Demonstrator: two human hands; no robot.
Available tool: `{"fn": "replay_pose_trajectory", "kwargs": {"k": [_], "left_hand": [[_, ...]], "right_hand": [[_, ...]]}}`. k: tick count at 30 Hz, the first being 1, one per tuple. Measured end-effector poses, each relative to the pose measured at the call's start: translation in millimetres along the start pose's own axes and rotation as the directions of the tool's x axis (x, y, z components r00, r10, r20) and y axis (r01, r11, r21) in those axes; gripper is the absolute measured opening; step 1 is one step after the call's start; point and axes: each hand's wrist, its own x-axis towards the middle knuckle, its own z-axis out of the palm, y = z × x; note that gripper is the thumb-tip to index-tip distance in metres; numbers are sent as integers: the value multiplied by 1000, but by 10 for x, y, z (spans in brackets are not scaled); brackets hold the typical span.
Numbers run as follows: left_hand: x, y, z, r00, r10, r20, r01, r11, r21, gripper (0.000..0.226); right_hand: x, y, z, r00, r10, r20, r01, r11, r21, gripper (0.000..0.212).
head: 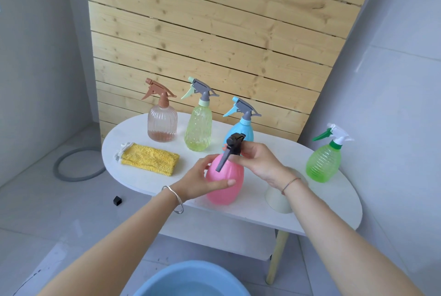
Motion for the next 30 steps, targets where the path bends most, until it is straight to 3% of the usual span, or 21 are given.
{"fn": "replay_pose_trajectory", "kwargs": {"k": [4, 9, 13, 21, 25, 30], "left_hand": [[14, -40, 48, 996, 42, -74, -50, 992, -120, 88], [1, 28, -12, 1000, 18, 5, -17, 994, -107, 67], [-12, 30, 18, 1000, 22, -19, -25, 989, -147, 55], [28, 21, 50, 998, 15, -66, -27, 983, -182, 44], [38, 36, 55, 997, -5, -78, -10, 983, -183, 45], [121, 202, 47, 995, 30, -99, -47, 985, -168, 48]], "right_hand": [[51, 50, 64, 990, -43, -135, 31, 995, -91, 27], [44, 10, 4, 999, 20, 35, -19, 1000, -7, 16], [37, 21, -34, 998, 4, 67, -4, 1000, 2, 24], [37, 172, 147, 971, -106, -213, 114, 993, 26, 15], [29, 139, 185, 927, -121, -354, 108, 992, -57, 11], [13, -56, 35, 900, -127, -418, 96, 991, -93, 10]]}}
